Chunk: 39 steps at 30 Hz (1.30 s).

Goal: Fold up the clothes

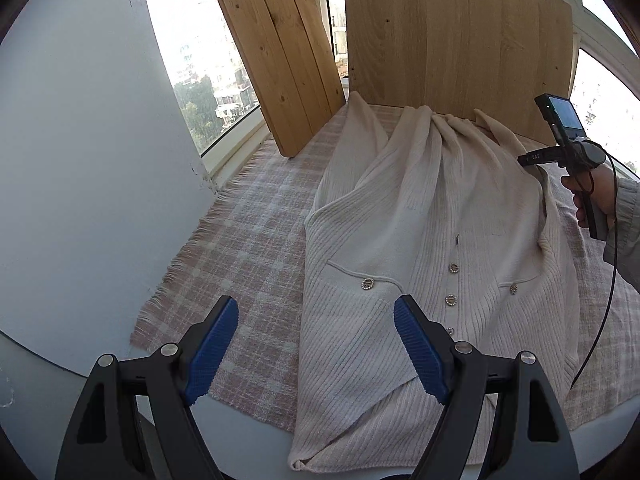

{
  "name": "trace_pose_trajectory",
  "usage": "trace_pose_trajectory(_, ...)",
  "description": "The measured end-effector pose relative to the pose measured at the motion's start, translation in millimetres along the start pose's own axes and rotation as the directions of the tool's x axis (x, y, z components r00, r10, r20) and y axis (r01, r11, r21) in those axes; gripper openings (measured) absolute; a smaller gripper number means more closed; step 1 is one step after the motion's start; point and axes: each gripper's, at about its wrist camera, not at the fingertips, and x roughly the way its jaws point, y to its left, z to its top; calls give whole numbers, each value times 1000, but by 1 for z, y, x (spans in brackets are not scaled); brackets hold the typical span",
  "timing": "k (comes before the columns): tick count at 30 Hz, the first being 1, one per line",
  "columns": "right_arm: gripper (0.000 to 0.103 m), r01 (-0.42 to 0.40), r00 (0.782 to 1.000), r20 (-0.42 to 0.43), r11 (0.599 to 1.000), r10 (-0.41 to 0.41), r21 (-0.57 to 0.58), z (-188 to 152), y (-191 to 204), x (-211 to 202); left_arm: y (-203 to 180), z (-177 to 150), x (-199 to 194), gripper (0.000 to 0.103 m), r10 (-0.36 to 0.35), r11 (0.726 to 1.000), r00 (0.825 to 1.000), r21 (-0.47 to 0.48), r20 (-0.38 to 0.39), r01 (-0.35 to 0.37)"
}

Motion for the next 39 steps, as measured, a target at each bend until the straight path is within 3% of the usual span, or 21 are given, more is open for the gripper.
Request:
trace_pose_trajectory(4,9,33,999,36,999,-34,27,-11,-6,-22,-4,4,-1,79,-15,1000,1000,26,15,15)
trace_pose_trajectory(12,9,109,981,142,979,-134,171,-59,-56,-116,-1,13,1,79,-58,997,998,48,24,57)
trace_pose_trajectory(20,9,263,925,187,913,-330,311,-138,-135,-234,-13,18,6,79,-106,991,994,83,23,104)
trace_pose_trajectory(28,9,379,861,138,799,-489,467,-228,-195,-330,-35,13,15,79,-145,982,989,119,-13,145)
trace_pose_trajectory(39,9,509,789,-38,618,-614,599,-315,-292,-346,-53,7,16,79,-142,978,989,151,-34,146)
